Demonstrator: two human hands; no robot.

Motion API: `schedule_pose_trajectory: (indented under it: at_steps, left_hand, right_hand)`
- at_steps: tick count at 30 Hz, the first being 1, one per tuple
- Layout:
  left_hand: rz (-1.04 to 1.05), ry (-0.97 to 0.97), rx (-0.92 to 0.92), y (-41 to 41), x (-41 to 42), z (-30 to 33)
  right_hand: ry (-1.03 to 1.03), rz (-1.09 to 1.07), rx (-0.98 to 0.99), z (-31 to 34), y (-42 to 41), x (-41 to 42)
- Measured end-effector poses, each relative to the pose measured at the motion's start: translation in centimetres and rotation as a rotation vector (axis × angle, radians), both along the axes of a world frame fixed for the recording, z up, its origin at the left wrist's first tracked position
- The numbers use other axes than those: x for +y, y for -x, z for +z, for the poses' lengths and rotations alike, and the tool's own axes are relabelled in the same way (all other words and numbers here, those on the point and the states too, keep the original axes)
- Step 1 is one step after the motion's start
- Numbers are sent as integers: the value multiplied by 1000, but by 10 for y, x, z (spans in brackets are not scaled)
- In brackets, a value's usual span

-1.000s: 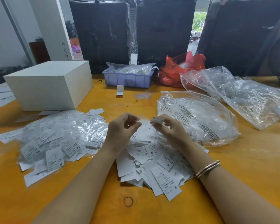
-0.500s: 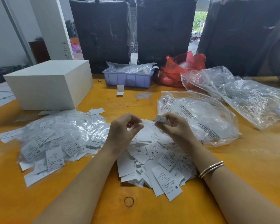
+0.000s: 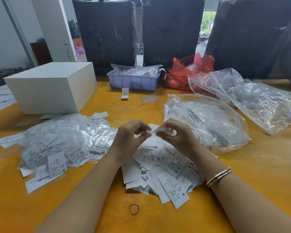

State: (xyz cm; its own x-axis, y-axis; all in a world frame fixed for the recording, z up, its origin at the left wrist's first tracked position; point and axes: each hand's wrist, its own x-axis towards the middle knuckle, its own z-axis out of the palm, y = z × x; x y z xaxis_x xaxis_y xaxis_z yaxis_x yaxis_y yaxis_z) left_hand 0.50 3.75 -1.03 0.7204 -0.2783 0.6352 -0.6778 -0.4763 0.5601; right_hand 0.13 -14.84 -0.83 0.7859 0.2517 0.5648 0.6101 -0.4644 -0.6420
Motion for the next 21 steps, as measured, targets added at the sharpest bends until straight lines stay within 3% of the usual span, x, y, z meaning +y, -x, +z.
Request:
schedule_pose_trajectory:
  at_steps: [5,9,13,17,21]
  left_hand:
    - [-46,-69,-23,-3,0,-3]
    - [-40,-44,-17,-3,-1,-4]
    - [-47,112,100,-2,0,0]
    - [-74,191,162,-2,1,2]
    - [-85,207,184,-2,1,2]
  right_hand:
    - [49,-23,-64,-1,-1,0]
    - [15,4,23,-2,-1,0]
    - [-350,137,333,0,0,-4]
    - [-644,77,259,5,0,-6]
    - [-739,96,228,8,1,-5]
